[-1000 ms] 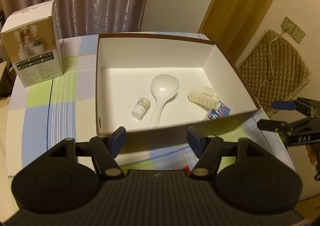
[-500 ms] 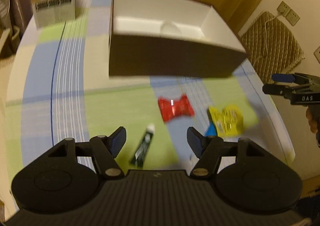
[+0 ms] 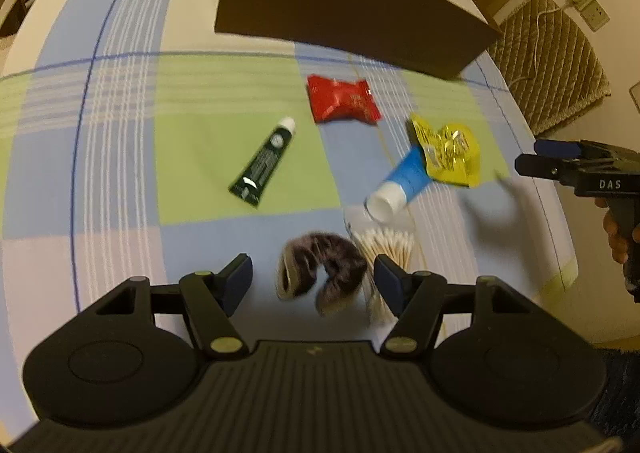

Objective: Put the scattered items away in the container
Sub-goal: 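Move both tools back toward the remaining items on the table, then grasp the dark fabric scrunchie with the left tool while the right tool grasps the yellow snack packet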

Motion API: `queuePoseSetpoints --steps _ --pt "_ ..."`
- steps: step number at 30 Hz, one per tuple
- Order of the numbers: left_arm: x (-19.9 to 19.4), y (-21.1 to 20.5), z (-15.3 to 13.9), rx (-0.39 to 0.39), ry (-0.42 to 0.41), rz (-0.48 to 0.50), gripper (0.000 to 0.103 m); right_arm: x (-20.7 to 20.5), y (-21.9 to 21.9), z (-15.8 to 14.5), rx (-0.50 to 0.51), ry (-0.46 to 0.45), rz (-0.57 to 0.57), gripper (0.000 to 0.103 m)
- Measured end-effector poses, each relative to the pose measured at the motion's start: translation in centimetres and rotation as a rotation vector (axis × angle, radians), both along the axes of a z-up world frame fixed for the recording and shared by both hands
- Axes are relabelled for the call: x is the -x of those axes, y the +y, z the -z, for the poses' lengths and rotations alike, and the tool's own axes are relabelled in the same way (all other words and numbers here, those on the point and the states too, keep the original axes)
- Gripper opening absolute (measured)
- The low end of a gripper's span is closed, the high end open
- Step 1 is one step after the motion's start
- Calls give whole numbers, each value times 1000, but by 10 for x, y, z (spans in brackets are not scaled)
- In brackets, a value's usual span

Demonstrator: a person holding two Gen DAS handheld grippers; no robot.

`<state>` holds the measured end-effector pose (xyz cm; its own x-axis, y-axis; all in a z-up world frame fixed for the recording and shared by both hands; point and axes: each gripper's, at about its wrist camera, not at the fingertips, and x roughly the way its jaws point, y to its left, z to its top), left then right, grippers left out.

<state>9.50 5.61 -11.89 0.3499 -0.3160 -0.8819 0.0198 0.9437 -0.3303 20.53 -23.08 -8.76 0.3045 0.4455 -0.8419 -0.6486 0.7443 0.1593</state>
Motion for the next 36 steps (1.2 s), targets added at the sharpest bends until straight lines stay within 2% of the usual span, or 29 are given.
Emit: queuePoseSetpoints --steps 11,18,23,25,28,31,36 --pt "-4 -17 18 -10 12 13 62 5 -12 8 19 38 28 95" --pt "-17 -29 30 -63 0 36 62 12 -9 14 20 62 27 95" --pt "-19 -32 39 -101 3 62 46 13 -5 18 26 63 25 95" --pt "-18 -31 39 -110 -14 74 34 13 -4 20 28 60 21 95" --pt "-17 -24 38 -104 -22 69 25 14 -2 24 38 33 -1 95" --pt "-14 -18 34 -102 -41 61 20 13 -1 30 45 -4 -41 95" --pt "-13 -11 28 -124 -60 51 20 -4 -9 43 -11 -14 -55 95"
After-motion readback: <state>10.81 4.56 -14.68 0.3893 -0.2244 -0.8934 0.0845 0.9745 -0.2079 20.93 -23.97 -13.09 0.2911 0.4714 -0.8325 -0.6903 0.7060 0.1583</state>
